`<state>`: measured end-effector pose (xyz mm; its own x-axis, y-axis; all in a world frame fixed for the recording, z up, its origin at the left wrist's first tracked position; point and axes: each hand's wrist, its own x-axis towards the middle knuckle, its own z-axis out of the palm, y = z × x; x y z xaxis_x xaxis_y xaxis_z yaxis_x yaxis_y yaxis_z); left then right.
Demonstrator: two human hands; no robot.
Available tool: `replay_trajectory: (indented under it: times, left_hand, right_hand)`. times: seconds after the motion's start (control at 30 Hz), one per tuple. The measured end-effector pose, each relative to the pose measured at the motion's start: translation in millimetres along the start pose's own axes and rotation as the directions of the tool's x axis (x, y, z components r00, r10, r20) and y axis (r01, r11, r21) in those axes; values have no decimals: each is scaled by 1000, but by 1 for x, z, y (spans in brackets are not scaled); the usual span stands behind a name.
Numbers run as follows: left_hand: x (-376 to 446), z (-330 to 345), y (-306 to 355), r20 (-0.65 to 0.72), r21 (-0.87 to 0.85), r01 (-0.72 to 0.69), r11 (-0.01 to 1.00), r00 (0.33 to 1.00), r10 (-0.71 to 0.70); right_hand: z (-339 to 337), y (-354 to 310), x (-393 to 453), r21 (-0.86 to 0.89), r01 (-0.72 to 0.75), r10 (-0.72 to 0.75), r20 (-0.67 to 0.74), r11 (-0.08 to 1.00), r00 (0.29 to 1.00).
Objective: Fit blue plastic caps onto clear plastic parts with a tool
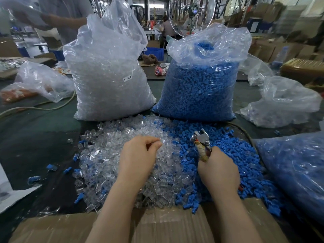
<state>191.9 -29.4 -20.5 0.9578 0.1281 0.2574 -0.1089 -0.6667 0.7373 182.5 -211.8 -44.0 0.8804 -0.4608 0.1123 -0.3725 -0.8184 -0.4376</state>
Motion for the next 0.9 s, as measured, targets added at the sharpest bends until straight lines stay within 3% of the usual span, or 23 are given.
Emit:
replay_trajectory:
  times: [0.13,0.2,0.3,0.4,0.63,0.8,0.9]
  left_hand:
    - [0,1,0,16,-143,42,989,999,-40]
    - [0,3,2,54,-214,65,975,997,-54]
    - [-1,6,5,95,-269,82,960,994,-59]
    - [-2,7,12,125,-304,88,949,991,-52]
    - [-8,6,24,158,-497,114,860,987,-39]
    - [-8,7,28,155,-573,153,805,985,-77]
    - [-6,7,26,175,-606,199,770,978,-115]
  right_hand:
    - [-1,-4,2,131,19,-18,-12,991,1000]
    - [-1,-5,2,298,37,-45,20,954,999]
    - [-4,-11,0,629,8,-67,70,777,995]
    - [-6,-18,-5,826,-60,-77,123,560,989]
    - [-10,-31,-16,936,-151,-210,225,317,952]
    - [-10,-36,-21,949,-133,-258,210,287,943]
    - [-9,-37,-21,943,-85,-255,173,322,951]
